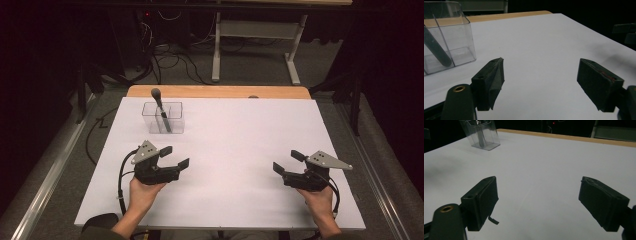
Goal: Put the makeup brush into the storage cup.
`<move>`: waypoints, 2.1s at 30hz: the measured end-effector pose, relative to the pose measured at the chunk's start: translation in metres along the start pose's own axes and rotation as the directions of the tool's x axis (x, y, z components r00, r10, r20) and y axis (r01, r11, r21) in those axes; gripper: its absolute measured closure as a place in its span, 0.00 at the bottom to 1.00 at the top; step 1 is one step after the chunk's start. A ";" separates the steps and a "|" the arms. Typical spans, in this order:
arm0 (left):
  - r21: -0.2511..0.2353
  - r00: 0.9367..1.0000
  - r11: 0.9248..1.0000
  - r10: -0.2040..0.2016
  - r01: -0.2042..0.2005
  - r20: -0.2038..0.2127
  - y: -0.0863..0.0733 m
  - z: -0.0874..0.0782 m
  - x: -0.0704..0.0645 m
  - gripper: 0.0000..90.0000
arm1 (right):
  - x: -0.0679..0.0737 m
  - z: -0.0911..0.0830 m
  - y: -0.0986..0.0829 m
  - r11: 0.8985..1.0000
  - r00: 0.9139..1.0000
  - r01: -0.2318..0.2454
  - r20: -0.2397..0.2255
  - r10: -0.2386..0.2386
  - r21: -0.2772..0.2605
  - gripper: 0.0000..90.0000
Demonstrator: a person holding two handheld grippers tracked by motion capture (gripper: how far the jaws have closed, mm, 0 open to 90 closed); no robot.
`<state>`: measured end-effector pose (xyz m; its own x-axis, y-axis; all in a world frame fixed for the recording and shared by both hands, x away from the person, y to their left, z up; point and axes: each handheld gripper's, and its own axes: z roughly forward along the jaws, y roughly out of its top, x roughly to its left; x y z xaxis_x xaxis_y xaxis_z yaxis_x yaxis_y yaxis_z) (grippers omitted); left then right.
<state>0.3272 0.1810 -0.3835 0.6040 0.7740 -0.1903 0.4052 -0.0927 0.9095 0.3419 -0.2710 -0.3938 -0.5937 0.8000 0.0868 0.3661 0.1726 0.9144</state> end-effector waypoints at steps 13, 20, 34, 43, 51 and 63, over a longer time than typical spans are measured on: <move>0.006 1.000 1.000 -0.012 0.013 -0.014 -0.004 0.002 0.003 0.24 | 0.000 0.000 0.000 1.000 1.000 -0.001 -0.006 0.001 0.006 0.19; 0.027 1.000 1.000 0.003 -0.003 -0.011 -0.005 0.007 0.002 0.24 | 0.000 0.000 -0.001 1.000 1.000 -0.002 -0.007 0.002 0.007 0.19; 0.031 0.999 0.999 0.014 -0.013 -0.029 -0.008 0.011 0.003 0.24 | 0.000 0.001 -0.001 1.000 1.000 -0.004 -0.006 0.004 0.012 0.19; 0.051 0.998 0.998 0.034 -0.031 -0.057 -0.012 0.015 0.003 0.24 | 0.001 0.001 -0.001 1.000 1.000 -0.005 -0.010 0.005 0.018 0.19; 0.048 0.997 0.998 0.051 -0.048 -0.063 -0.012 0.015 0.001 0.24 | 0.002 -0.001 -0.001 1.000 1.000 -0.005 -0.007 0.005 0.015 0.19; 0.036 0.998 0.999 0.036 -0.033 -0.061 -0.011 0.012 0.002 0.24 | 0.001 -0.001 -0.001 1.000 1.000 0.004 -0.012 -0.003 0.013 0.19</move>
<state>0.3318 0.1758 -0.3983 0.5751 0.8069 -0.1349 0.4095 -0.1412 0.9013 0.3403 -0.2704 -0.3940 -0.6033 0.7926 0.0882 0.3734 0.1831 0.9094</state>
